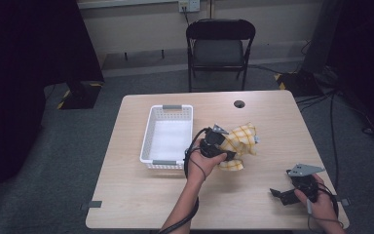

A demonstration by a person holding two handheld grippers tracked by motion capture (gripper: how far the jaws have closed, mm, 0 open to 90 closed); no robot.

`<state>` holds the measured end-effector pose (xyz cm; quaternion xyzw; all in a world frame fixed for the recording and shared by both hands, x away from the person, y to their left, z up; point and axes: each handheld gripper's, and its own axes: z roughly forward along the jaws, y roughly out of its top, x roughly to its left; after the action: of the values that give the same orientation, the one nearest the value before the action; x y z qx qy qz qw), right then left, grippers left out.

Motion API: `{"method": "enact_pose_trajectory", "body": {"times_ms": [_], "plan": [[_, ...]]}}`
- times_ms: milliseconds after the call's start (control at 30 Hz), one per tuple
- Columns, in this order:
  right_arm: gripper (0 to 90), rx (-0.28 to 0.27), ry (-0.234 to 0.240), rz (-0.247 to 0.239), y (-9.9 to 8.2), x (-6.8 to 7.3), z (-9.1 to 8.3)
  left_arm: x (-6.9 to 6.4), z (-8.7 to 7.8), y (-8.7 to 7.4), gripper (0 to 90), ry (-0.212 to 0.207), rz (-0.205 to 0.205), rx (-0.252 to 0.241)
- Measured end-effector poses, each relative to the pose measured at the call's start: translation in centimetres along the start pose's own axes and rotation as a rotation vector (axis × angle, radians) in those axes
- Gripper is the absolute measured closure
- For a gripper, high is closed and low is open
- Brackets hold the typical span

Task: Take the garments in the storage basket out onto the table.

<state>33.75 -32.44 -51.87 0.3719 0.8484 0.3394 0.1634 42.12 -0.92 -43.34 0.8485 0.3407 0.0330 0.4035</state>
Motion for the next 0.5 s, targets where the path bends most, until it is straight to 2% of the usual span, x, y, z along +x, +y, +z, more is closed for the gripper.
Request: {"method": "enact_pose_trajectory", "body": {"times_ms": [500], "plan": [[0.0,0.0,0.0,0.001,0.0,0.0,0.0,-0.7,1.5,-0.5,59.5,-0.002,0.014,0.037]]}}
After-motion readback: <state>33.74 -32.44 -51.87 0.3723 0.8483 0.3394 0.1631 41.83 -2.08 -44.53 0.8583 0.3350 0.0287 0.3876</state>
